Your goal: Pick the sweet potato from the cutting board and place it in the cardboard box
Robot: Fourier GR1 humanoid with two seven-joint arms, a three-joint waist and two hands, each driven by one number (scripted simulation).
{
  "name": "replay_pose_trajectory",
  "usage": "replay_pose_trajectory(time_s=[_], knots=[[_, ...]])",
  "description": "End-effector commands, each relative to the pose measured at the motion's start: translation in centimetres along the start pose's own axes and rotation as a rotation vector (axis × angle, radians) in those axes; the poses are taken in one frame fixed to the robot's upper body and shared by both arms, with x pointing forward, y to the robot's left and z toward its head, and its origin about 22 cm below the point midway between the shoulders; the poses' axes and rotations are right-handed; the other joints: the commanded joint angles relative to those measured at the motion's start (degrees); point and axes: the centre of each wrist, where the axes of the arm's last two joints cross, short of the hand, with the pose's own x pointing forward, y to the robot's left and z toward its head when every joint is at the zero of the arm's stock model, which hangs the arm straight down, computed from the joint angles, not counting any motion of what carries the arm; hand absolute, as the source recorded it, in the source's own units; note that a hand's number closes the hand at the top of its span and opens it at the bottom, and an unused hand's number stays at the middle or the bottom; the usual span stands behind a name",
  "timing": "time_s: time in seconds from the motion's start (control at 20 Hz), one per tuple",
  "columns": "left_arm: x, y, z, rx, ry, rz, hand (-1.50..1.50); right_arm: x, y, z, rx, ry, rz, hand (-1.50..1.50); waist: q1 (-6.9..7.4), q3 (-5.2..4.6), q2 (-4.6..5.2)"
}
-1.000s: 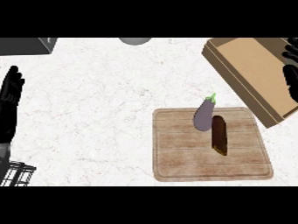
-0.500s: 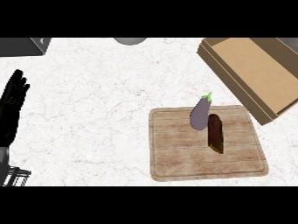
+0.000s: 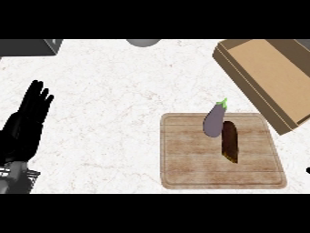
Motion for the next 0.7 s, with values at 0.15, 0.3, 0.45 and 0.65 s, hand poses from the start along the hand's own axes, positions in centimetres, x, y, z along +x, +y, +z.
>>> replay_pose_trajectory(time_s=[0.15,0.3,0.45,0.65], knots=[[1.1,-1.5,-0.5,-0.043,0.003,0.022,0.0,7.0,-1.3,3.7,0.264,0.133,0.103,-1.5,1.27,-0.14,0.67],[0.7,-2.7,-0.4,-0.066,-0.011,0.006,0.0,11.3,-3.8,2.5,0.246,0.125,0.057,-1.5,2.36,-0.05,0.98],[0.6,-4.0,0.3,-0.064,0.007,0.021,0.0,13.6,-1.3,2.0,0.282,0.114,0.016,-1.5,2.54,0.04,0.96],[1.5,-2.8,-0.1,-0.059,0.004,0.013,0.0,15.2,0.5,3.0,0.304,0.109,0.008,-1.5,1.89,0.07,0.8]])
